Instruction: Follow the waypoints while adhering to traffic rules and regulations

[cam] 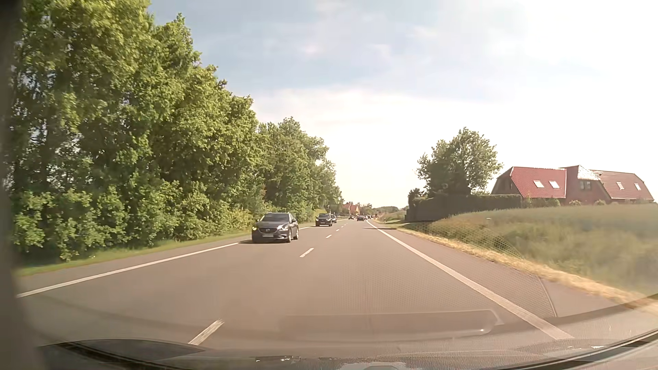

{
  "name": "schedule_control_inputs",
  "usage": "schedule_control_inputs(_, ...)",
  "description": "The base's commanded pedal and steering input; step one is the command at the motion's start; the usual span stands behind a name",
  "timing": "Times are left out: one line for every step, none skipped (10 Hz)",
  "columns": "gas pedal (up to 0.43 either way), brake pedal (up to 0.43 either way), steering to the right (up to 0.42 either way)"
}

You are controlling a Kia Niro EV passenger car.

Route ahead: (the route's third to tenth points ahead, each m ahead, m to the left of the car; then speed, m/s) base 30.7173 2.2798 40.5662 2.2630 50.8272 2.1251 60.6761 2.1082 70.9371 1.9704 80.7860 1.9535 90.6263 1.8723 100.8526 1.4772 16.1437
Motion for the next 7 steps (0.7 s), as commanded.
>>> schedule_control_inputs(0.169, 0.000, 0.002)
schedule_control_inputs(0.169, 0.000, 0.002)
schedule_control_inputs(0.169, 0.000, 0.002)
schedule_control_inputs(0.169, 0.000, 0.001)
schedule_control_inputs(0.169, 0.000, 0.001)
schedule_control_inputs(0.169, 0.000, 0.000)
schedule_control_inputs(0.169, 0.000, 0.000)
